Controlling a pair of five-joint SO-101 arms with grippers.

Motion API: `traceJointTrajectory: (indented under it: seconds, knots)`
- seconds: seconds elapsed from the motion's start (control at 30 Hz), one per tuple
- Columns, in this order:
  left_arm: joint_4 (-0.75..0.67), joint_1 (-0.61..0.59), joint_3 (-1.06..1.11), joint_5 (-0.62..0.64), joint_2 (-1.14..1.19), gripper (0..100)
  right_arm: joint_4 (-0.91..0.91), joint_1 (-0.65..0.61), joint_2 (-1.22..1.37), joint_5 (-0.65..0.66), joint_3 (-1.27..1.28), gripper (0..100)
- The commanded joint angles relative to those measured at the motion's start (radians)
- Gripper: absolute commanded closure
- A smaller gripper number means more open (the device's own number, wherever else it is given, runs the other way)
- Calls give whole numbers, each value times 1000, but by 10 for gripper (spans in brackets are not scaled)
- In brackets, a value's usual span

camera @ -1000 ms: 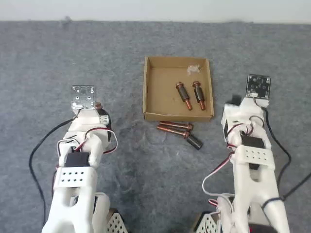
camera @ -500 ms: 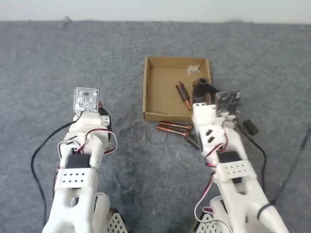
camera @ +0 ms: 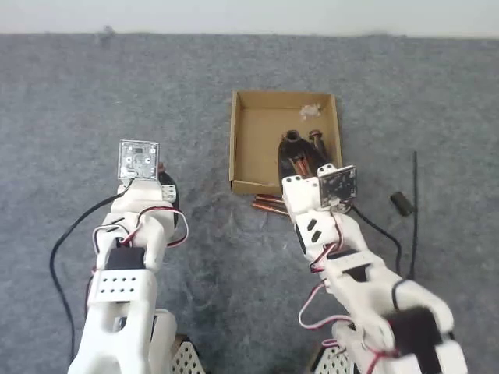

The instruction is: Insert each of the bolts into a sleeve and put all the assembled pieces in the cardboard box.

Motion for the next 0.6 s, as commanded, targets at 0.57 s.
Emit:
traceJointTrajectory:
  seconds: [0.57]
  knots:
    - [-48, 0, -5, -8, -32, 988, -180, -159, 401, -11, -241, 992]
